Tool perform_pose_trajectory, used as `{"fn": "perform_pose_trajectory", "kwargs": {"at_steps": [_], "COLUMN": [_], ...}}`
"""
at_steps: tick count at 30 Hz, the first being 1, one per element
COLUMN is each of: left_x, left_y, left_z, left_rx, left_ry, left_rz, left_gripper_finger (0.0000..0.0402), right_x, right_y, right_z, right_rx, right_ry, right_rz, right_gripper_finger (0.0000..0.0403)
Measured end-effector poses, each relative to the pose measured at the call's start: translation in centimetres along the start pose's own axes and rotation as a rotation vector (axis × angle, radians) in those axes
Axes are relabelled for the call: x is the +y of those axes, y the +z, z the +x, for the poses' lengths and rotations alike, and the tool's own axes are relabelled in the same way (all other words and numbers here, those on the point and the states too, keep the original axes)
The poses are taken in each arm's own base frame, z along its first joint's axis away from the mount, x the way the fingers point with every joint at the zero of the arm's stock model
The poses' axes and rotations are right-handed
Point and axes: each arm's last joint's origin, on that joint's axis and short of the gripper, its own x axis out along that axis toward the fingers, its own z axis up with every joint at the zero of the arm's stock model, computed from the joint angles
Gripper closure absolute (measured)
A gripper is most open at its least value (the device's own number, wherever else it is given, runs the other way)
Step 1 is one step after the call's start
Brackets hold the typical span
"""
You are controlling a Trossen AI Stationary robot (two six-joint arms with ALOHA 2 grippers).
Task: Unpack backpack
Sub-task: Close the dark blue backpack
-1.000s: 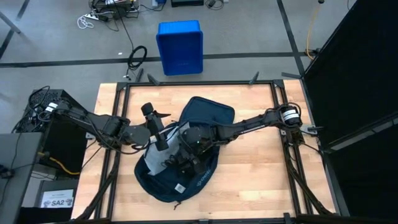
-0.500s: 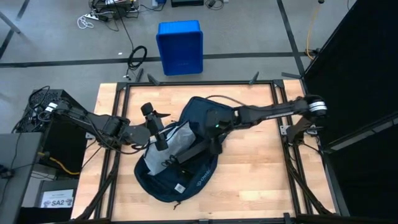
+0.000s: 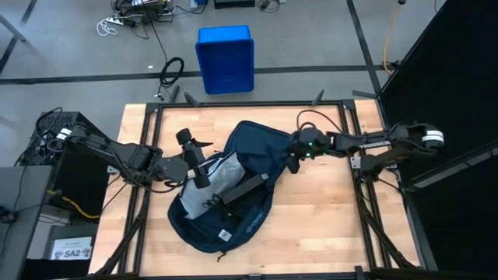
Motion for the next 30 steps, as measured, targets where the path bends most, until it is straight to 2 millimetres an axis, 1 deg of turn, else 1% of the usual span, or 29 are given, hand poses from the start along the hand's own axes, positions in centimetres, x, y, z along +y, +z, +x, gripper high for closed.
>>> {"fn": "perform_pose_trajectory", "kwargs": {"at_steps": [2,4,7,10,15,22,25,28,30], "left_x": [0.0,0.0,0.0,0.0,0.0,0.0,-0.1,-0.1,-0.1], "left_y": [0.0,0.0,0.0,0.0,0.0,0.0,0.0,0.0,0.0], "left_z": [0.0,0.0,0.0,0.0,0.0,0.0,0.0,0.0,0.0], "left_rx": [-0.002,-0.003,-0.005,-0.005,-0.002,-0.001,0.000,0.003,0.002], "left_ry": [0.000,0.000,0.000,-0.001,-0.001,-0.001,-0.018,-0.038,-0.040], "left_rz": [-0.002,-0.004,-0.010,-0.024,-0.022,-0.021,-0.021,-0.021,-0.021], "left_gripper_finger": [0.0173,0.0173,0.0173,0.0173,0.0173,0.0173,0.0173,0.0173,0.0173], "right_x": [-1.0,-1.8,-2.7,-3.8,-5.4,-7.2,-7.8,-8.2,-8.4], "right_y": [-0.6,-0.7,-0.1,0.3,0.3,-0.9,-1.2,-1.2,-1.0], "right_z": [0.1,0.1,-0.1,-0.3,0.0,2.3,3.2,3.9,4.1], "right_rx": [-0.003,-0.024,-0.087,-0.116,-0.077,0.006,0.005,-0.016,-0.029], "right_ry": [-0.078,-0.161,-0.270,-0.348,-0.324,-0.325,-0.322,-0.299,-0.271], "right_rz": [0.020,0.028,0.005,0.026,0.105,0.185,0.208,0.212,0.210], "right_gripper_finger": [0.0206,0.0204,0.0202,0.0196,0.0182,0.0162,0.0158,0.0166,0.0187]}}
